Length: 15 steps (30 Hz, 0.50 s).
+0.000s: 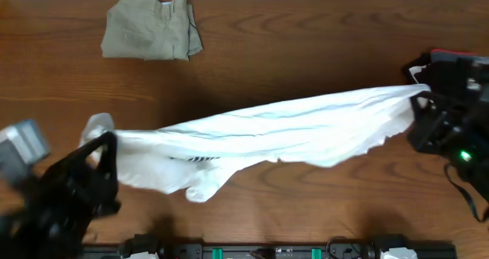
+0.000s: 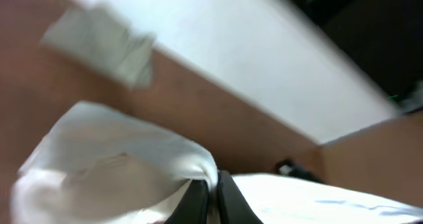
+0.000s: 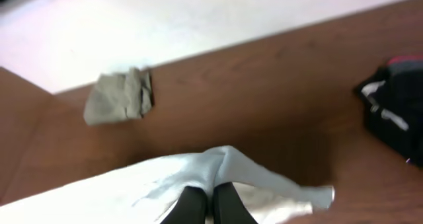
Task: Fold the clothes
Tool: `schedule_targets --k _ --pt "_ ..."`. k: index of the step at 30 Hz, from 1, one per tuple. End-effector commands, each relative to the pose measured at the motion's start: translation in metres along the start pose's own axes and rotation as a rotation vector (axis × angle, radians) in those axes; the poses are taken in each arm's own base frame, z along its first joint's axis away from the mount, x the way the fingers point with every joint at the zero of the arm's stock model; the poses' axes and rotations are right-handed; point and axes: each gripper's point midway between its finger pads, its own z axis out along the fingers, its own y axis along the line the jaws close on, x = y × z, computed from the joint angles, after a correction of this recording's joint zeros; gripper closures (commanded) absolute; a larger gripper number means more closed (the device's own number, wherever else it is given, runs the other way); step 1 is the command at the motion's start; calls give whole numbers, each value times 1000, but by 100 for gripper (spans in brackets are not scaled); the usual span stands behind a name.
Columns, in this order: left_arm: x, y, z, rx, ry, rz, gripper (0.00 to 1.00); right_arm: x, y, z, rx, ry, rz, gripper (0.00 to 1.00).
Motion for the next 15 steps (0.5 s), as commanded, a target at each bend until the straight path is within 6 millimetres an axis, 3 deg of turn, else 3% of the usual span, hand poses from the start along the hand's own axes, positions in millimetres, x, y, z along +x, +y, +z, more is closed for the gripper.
schedule_targets --k 1,5,8,12,15 --pt "-15 -32 -35 104 -98 15 94 -21 -2 -20 34 -94 -6 99" --pt "-36 -58 -62 189 -213 23 95 -38 4 -37 25 -163 -12 99" --pt "-55 -71 -64 232 -261 8 94 -52 11 -45 11 -202 -16 99" --pt "-79 -78 -32 254 -227 -31 94 -73 19 -46 2 -233 -35 99" --pt "-95 -85 5 298 -155 -66 94 -91 22 -39 13 -252 -33 99"
